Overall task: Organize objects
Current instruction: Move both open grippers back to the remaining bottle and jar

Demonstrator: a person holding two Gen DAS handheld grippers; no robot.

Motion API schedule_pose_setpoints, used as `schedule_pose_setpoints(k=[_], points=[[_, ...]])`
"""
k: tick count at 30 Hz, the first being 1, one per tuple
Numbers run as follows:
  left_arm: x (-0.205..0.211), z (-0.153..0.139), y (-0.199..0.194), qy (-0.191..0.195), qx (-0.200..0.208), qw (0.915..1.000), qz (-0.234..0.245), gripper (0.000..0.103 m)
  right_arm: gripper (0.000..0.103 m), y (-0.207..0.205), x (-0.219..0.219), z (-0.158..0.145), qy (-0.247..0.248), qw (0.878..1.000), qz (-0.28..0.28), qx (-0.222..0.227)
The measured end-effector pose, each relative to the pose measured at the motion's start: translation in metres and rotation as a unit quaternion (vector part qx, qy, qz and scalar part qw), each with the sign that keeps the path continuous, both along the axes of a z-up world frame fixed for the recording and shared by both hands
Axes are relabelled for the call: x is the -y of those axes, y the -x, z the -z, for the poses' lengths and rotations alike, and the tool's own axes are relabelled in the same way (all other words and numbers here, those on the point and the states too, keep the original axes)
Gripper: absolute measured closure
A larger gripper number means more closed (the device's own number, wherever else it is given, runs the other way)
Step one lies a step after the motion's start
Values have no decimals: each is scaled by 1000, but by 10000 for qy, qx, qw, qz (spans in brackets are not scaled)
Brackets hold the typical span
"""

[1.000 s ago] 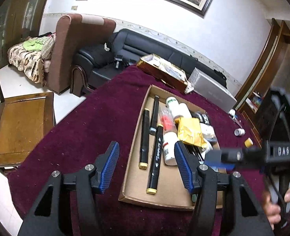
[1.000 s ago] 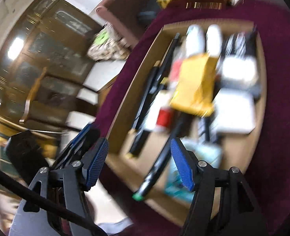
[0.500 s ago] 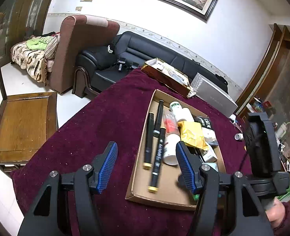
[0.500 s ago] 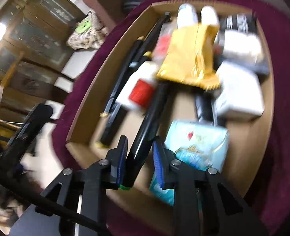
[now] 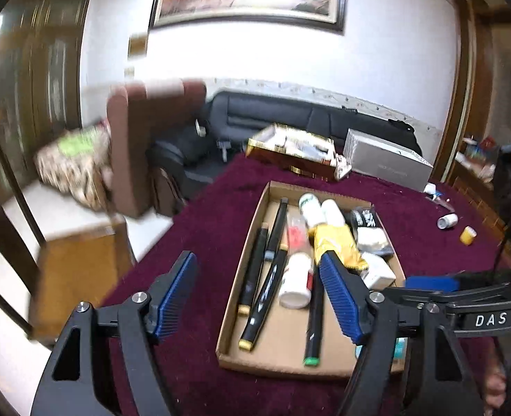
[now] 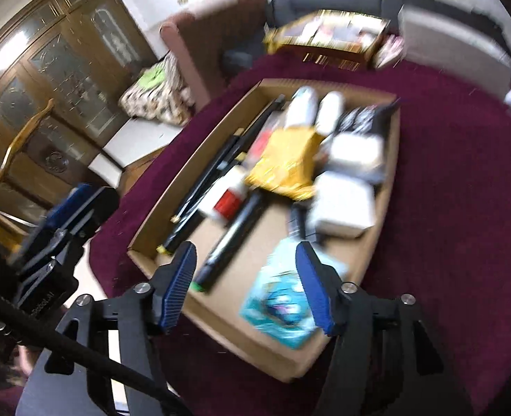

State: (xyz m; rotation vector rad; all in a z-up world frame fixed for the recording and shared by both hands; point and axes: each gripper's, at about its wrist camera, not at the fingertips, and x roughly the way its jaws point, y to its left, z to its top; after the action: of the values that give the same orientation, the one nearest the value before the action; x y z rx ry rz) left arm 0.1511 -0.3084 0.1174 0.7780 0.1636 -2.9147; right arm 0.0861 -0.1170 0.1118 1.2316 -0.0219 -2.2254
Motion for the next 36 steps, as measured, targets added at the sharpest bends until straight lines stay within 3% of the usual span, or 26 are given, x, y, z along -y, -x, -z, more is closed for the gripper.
schedule_pose_setpoints(k=[5,13,22,36], points=[[-41,-26,-1,693,-441,9966,-56,20,34,-15,-19,-14,-375,9940,533,-879],[-94,-39,2,1389,-342,9896,-147,16,33,-18,-48,-19,-577,9881,794,-1185],[-119,-34,12,1609,81,9868,-185,16,32,-16,-80,-16,-531,9870,1010,-1128],[-144,-24,24,1742,415,9838,13,16,32,-7,-105,0,-444,9885,1159,-861]])
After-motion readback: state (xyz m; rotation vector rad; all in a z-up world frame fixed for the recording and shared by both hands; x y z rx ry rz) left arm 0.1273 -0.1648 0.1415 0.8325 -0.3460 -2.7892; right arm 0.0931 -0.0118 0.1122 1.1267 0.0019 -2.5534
